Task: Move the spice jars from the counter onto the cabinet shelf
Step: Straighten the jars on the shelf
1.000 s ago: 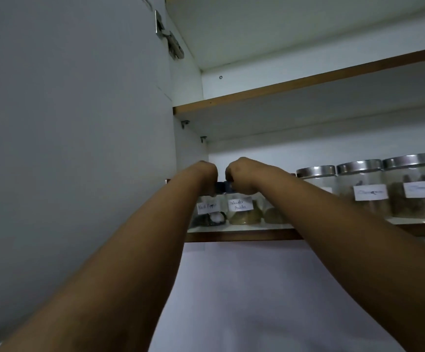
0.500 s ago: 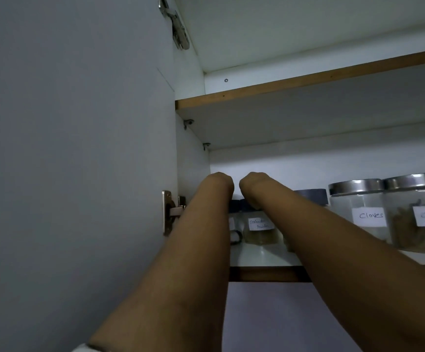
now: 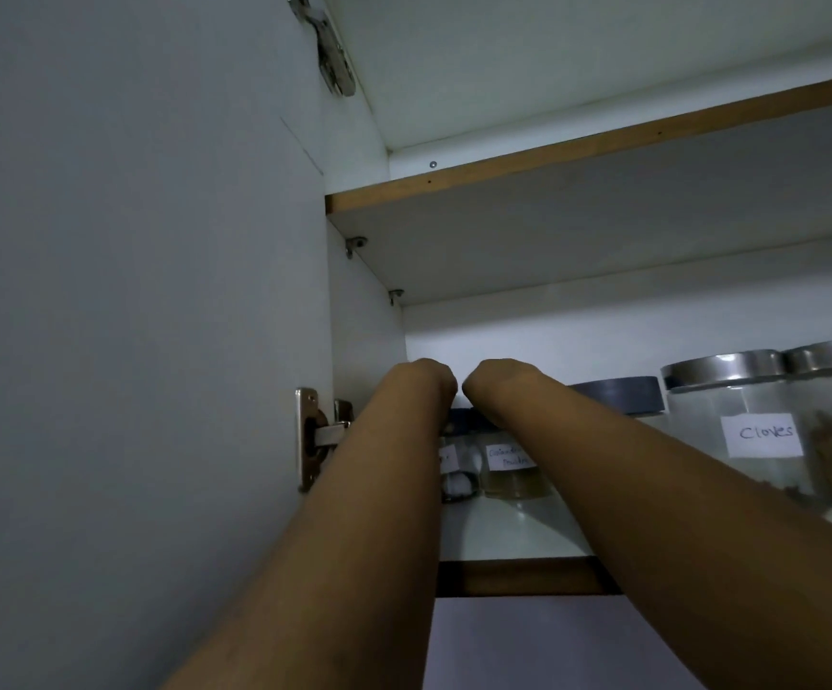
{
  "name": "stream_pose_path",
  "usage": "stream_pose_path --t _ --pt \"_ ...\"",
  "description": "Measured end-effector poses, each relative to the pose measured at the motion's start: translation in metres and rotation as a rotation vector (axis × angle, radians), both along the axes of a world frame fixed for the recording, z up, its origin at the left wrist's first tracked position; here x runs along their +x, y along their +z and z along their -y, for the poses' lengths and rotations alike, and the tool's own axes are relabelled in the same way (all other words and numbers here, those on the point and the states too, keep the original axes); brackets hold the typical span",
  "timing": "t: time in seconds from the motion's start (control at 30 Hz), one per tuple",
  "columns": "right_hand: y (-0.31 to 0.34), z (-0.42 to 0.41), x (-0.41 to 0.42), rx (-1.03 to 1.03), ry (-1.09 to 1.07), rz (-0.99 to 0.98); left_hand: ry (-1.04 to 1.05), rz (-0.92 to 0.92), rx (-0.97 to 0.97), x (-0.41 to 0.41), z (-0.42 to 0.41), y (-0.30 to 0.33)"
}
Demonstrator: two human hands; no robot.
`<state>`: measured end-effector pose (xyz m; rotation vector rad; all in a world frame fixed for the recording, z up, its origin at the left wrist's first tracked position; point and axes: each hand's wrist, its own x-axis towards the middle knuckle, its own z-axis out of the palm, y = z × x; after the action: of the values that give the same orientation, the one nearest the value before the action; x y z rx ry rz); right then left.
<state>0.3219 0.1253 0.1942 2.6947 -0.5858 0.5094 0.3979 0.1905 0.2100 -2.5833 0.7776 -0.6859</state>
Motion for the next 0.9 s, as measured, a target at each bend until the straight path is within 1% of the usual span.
stream_pose_path --t 0.07,0.13,0.2,0.27,0.33,0.37,0.4,0.43,0.47,0.5,0.53,0.6,0.63,0.67,0.73,0.8,0.83,0.9 --pt "0.0 -0.002 -0.003 0.021 0.031 -0.013 -0.014 0.01 -0.027 0.001 0.001 -0.003" --pt "-0.003 -0.003 -0.006 0.037 0.059 -0.025 -0.007 -0.019 -0.06 -0.004 -0.001 -0.004" --pt "-0.008 -0.005 -0.011 0.051 0.076 -0.046 -0.017 -0.022 -0.046 -0.009 -0.003 -0.006" --pt "-0.011 -0.006 -0.015 0.066 0.092 0.0 -0.018 -0.037 -0.051 -0.009 -0.002 -0.01" --pt "-0.012 -0.01 -0.024 0.083 0.158 0.085 -0.054 -0.062 -0.081 -0.005 -0.002 -0.013" --pt "-0.012 -0.014 -0.03 0.049 0.209 0.158 -0.104 -0.064 -0.107 -0.01 -0.003 -0.016" --pt "-0.012 -0.019 -0.036 -0.022 0.261 0.25 -0.2 -0.082 -0.156 -0.018 -0.003 -0.016" --pt "-0.012 -0.024 -0.043 -0.126 0.299 0.345 -0.265 -0.105 -0.253 -0.028 -0.003 -0.02" --pt "-0.014 -0.029 -0.05 -0.231 0.32 0.426 -0.359 -0.07 -0.31 -0.035 -0.003 -0.022" --pt "-0.016 -0.032 -0.056 -0.31 0.311 0.487 -0.387 -0.009 -0.33 -0.037 -0.004 -0.022" --pt "-0.016 -0.031 -0.063 -0.347 0.269 0.528 -0.379 0.03 -0.33 -0.036 -0.005 -0.025" --pt "-0.014 -0.025 -0.088 -0.333 0.094 0.557 -0.374 -0.031 -0.416 -0.034 -0.005 -0.027" --pt "-0.009 -0.019 -0.105 -0.288 0.017 0.545 -0.402 -0.069 -0.487 -0.039 -0.004 -0.027" --pt "-0.003 -0.012 -0.122 -0.222 -0.025 0.518 -0.472 -0.073 -0.551 -0.049 -0.001 -0.027" --pt "0.014 0.005 -0.158 -0.107 -0.07 0.358 -0.636 -0.075 -0.636 -0.084 0.004 -0.025" --pt "0.028 0.023 -0.189 -0.106 -0.137 0.153 -0.769 -0.113 -0.631 -0.124 0.01 -0.023" --pt "0.031 0.03 -0.203 -0.108 -0.168 0.074 -0.795 -0.133 -0.61 -0.142 0.014 -0.021" --pt "0.033 0.048 -0.223 -0.053 -0.174 0.012 -0.747 -0.153 -0.518 -0.167 0.025 -0.014"
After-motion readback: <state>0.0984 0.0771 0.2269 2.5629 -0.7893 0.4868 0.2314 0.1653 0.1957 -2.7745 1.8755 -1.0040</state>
